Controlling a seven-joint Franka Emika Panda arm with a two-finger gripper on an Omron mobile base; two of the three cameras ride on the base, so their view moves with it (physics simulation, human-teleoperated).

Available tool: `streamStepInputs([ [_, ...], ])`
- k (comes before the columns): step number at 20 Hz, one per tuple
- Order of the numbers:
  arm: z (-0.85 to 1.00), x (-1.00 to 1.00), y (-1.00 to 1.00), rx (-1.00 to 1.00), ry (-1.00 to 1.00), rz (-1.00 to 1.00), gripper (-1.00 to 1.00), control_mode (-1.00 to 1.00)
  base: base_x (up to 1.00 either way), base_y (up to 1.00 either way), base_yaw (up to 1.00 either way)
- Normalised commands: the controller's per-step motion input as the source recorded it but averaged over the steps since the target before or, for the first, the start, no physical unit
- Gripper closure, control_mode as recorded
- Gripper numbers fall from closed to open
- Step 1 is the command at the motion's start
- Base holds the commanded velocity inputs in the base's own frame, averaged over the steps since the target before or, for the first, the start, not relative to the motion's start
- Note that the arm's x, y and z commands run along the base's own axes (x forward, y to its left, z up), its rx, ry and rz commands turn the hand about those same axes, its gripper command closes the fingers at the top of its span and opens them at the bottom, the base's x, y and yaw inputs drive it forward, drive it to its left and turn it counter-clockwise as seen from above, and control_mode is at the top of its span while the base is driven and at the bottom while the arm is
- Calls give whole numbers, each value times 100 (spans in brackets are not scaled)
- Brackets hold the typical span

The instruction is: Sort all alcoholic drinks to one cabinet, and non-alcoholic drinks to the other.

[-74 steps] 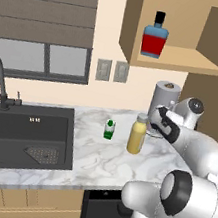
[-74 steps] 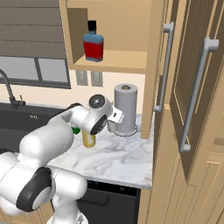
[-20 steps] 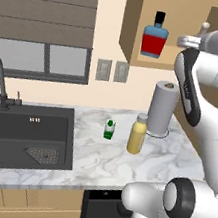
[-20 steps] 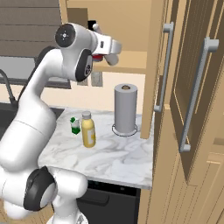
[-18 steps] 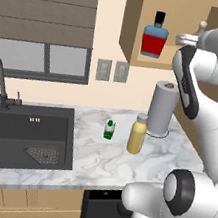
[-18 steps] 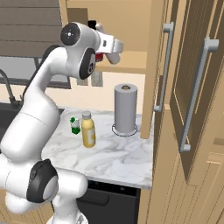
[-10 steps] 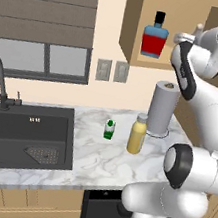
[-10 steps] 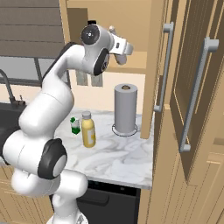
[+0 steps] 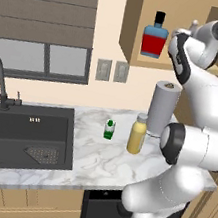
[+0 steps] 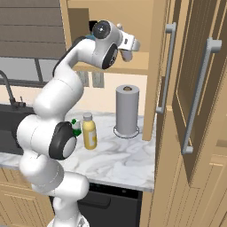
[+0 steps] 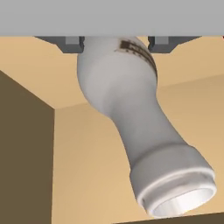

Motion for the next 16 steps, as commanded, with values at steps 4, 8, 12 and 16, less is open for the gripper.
streamStepInputs([
  [4, -27, 33, -1, 0, 0, 0, -100, -100, 0, 0, 0],
  [8, -7, 22, -6, 0, 0, 0, -100, -100, 0, 0, 0],
  [12, 0, 39, -12, 0, 0, 0, -100, -100, 0, 0, 0],
  [16, 0, 42, -15, 0, 0, 0, -100, -100, 0, 0, 0],
])
